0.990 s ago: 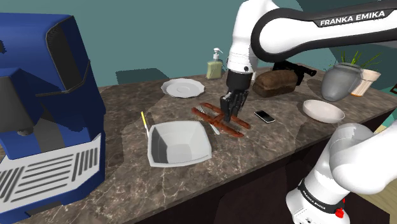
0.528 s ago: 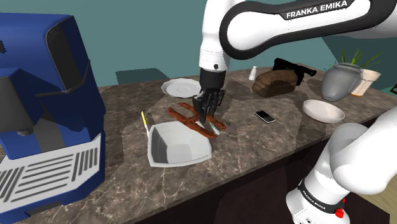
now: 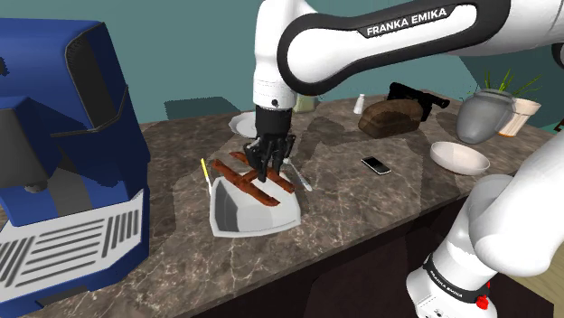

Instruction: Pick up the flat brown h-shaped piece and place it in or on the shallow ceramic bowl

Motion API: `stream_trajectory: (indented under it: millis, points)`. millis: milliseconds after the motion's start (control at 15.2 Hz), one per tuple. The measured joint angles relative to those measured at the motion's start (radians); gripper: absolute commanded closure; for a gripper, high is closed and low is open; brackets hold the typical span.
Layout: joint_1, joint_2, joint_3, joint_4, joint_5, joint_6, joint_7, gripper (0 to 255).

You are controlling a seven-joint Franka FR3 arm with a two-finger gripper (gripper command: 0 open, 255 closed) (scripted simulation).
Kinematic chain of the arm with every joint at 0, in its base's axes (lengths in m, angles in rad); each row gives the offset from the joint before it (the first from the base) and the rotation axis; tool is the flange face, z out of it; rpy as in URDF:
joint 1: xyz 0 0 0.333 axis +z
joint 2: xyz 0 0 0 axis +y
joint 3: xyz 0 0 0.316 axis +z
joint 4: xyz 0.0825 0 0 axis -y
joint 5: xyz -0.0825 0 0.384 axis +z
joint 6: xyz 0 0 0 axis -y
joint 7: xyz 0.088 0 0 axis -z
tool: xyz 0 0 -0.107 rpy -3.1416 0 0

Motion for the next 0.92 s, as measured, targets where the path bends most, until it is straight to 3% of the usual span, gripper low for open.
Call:
stream_trajectory:
  millis: [924]
  points:
    - [0.004,0.049,0.012,-0.118,-0.001,0.165,-0.011,255]
